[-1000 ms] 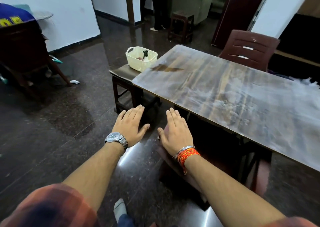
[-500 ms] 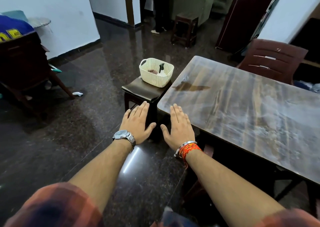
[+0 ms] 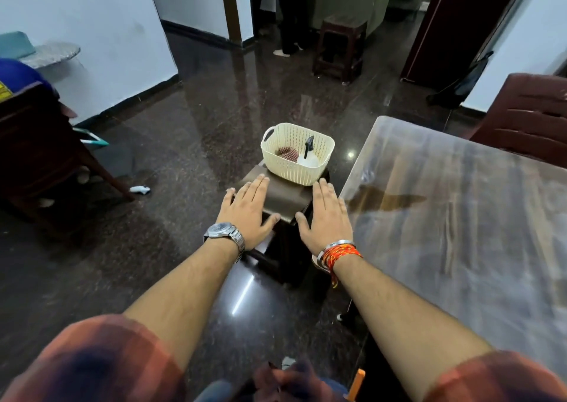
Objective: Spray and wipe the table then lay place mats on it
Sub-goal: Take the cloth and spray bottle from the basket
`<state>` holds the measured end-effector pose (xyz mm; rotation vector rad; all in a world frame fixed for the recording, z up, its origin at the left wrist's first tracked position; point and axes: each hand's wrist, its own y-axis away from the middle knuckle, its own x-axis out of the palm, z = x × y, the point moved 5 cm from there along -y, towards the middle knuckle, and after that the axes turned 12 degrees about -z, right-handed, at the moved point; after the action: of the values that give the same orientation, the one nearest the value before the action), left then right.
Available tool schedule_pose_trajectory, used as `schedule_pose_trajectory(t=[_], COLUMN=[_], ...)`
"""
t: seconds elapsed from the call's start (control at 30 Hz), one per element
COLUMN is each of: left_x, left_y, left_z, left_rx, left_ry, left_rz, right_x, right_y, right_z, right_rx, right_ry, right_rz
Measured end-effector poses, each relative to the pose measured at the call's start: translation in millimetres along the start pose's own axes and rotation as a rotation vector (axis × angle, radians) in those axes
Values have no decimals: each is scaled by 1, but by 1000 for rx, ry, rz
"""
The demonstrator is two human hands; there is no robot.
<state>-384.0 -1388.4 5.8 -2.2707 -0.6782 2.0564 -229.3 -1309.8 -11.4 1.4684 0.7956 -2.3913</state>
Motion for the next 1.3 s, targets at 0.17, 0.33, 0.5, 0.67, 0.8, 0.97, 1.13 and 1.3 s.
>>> schedule_pose_trajectory(t=[0.17,0.33,0.5,0.67,0.8,0.97,1.13,1.3], left_x=[38,73,87,113,140,173,219,278], left_y=[-53,-127,-203,-251,-270,-306,-349,-377], left_z=[30,71,110,131,139,150,139,124], left_rx=[51,130,205,267,305,237,218,182], left_ry=[15,46,75,98,98,110,112,151], left_rz=[83,148,201,267,350,453,513,629], right_x=[37,78,107,134,159,193,232,277], right_y=[-54,-108,-165,-198,-214,-253,-290,-313], right_z=[5,3,15,25,14,-11,-47,-86], right_rx=[56,174,285,506,655,760,939,1086], right_ry=[17,41,54,-68,-120,-231,-360,-339], right_rz=[37,39,43,-17,25,27,12,95])
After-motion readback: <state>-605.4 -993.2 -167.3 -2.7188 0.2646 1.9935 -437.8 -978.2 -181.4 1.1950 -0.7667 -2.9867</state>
